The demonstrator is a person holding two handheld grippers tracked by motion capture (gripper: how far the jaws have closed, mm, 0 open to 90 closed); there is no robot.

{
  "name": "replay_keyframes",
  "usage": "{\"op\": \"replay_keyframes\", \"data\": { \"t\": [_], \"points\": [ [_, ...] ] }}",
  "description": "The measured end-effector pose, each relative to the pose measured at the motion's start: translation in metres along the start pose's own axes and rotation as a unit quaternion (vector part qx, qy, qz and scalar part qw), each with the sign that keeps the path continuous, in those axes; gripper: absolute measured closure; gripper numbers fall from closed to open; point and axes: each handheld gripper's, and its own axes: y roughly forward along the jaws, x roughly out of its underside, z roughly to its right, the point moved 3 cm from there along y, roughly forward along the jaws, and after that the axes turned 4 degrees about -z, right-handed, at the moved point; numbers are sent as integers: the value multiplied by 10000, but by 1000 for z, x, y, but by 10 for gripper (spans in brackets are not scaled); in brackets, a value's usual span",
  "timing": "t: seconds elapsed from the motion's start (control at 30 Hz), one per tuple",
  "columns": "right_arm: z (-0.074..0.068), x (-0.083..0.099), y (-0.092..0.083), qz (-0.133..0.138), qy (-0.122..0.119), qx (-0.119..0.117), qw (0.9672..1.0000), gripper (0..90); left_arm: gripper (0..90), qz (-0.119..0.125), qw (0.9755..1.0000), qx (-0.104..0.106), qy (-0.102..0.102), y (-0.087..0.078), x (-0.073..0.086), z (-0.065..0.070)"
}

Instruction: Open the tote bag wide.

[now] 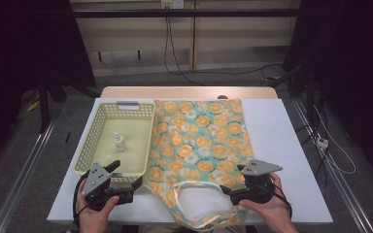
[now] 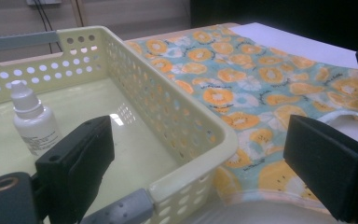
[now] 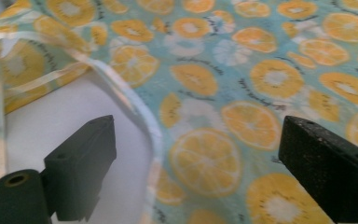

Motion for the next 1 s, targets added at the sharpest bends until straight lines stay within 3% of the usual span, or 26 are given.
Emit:
{"op": "replay_keyframes", "data": {
  "t": [0.2, 0.43, 0.67, 1.0],
  "points": [
    [-23, -4, -4, -123, -350, -515, 9980, 239, 82, 2, 10000, -10, 19, -1, 0, 1],
    [-53, 11, -16, -357, -605, -936, 9931, 326, 83, -75, 9999, -44, 89, 0, 1, 3],
    [-62, 18, -16, -513, -672, -1299, 9879, 408, 83, -87, 9999, -85, 92, -1, 2, 3],
    [-59, 28, -1, -827, -733, -1581, 9812, 748, 83, -121, 9998, -85, 114, -1, 2, 2]
  ]
}}
